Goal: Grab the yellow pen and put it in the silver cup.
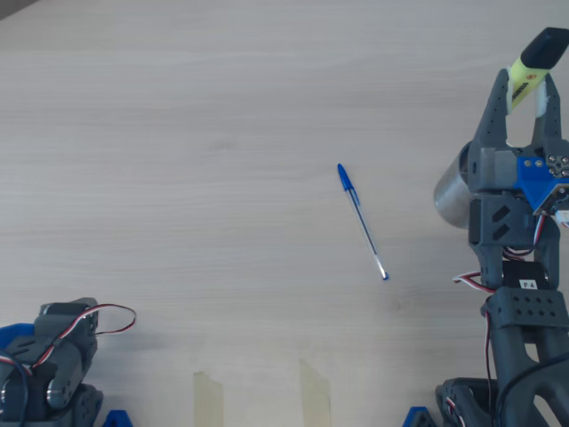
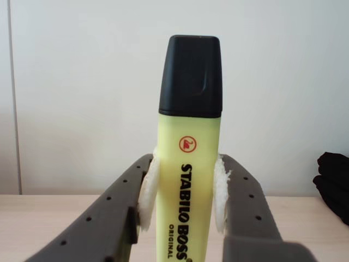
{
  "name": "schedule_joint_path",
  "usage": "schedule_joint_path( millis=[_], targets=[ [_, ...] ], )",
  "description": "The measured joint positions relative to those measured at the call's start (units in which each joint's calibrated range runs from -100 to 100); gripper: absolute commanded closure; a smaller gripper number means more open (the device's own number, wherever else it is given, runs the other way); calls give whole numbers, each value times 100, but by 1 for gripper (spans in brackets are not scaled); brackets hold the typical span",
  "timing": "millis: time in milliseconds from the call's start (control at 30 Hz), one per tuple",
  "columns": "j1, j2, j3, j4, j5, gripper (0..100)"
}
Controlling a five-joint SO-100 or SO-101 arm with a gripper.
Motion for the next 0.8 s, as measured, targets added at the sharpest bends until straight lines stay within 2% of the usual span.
schedule_joint_path(
  millis=[500, 800],
  targets=[
    [89, 17, 334, 0, 0, 98],
    [89, 740, 334, 0, 0, 98]
  ],
)
